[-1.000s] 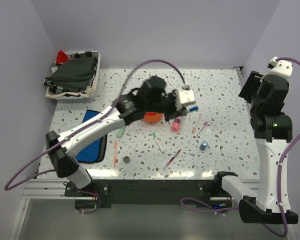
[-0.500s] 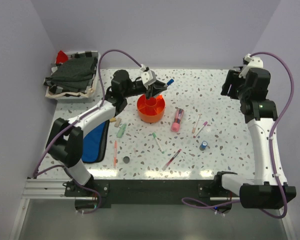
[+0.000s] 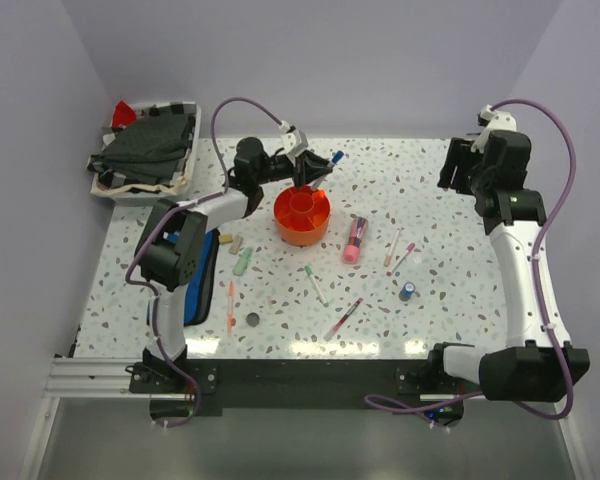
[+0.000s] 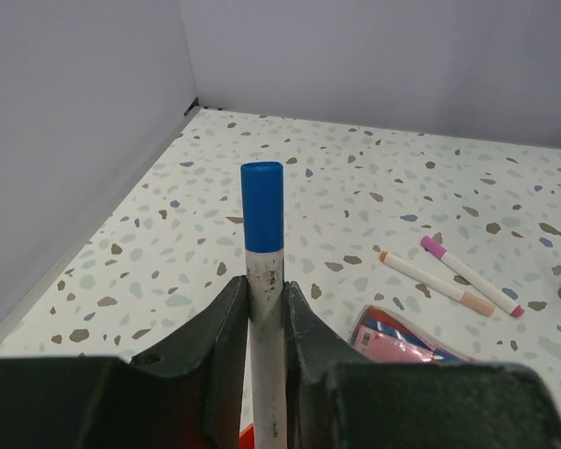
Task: Sort the stationery into containers
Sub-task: Place the pen in the storage box.
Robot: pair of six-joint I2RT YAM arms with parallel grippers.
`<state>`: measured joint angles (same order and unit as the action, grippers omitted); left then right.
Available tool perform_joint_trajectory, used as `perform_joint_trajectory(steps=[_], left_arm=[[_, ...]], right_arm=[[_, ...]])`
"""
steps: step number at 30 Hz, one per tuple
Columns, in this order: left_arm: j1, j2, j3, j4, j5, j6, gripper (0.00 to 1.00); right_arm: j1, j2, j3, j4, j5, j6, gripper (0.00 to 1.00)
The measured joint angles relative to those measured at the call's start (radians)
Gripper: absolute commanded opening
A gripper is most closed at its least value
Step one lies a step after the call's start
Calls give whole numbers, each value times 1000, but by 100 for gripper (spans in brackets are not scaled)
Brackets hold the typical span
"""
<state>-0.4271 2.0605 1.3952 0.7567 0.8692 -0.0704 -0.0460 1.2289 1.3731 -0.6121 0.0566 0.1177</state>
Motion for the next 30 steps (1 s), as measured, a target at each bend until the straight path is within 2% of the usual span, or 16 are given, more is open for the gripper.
perform_joint_trajectory(steps=[10,22,24,26,30], left_arm=[[77,65,27,34,27,-24,0],[79,76,-18,80,43,-40,1],[79,76,-43,87,44,-42,7],[79,76,-67,92,44,-42,21],[79,76,-104,97,43,-34,39]], right_arm=[[0,64,0,10,-1,-2,66],[14,108,6,24,-3,-8,66],[17,108,6,24,-6,-10,66],[20,108,6,25,-9,-12,66],[23,108,6,26,-23,-18,67]])
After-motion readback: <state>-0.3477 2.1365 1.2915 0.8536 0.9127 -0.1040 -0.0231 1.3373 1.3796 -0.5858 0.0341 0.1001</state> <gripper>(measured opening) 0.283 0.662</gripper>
